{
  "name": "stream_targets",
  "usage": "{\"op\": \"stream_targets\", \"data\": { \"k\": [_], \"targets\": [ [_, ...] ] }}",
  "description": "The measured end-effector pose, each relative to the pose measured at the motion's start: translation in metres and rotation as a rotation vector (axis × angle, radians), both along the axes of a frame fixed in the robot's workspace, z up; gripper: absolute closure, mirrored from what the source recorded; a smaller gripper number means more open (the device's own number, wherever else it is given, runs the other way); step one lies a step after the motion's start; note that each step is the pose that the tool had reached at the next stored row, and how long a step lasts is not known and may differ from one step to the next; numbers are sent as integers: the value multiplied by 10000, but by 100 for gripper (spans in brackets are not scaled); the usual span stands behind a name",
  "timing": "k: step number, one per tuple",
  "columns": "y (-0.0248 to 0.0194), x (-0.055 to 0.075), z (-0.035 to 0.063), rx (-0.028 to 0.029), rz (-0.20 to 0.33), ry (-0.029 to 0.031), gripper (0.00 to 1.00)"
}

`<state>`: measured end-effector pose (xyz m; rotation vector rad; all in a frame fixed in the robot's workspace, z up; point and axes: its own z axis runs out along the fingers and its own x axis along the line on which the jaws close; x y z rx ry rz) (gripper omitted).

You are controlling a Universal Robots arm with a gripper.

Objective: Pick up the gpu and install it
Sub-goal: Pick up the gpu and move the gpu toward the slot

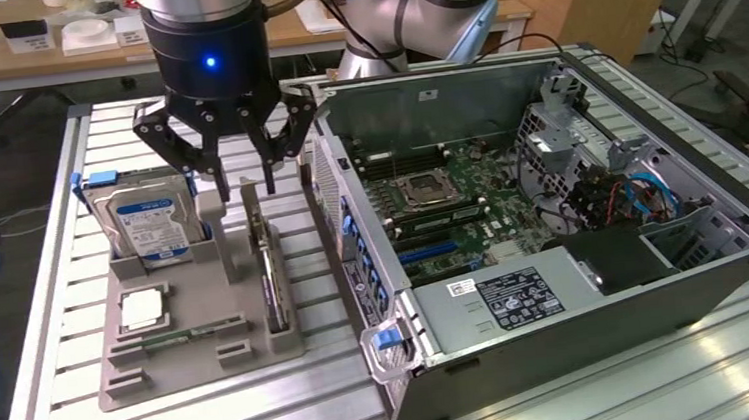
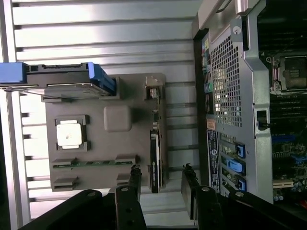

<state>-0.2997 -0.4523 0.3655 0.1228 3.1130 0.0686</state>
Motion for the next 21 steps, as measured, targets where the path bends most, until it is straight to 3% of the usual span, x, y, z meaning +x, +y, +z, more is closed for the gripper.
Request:
{"op": "stream_targets", "data": {
  "k": [5,21],
  "targets": [
    [0,0,-80,0,0,0,53],
    [0,0,-133,1,1,0,53]
  ]
}}
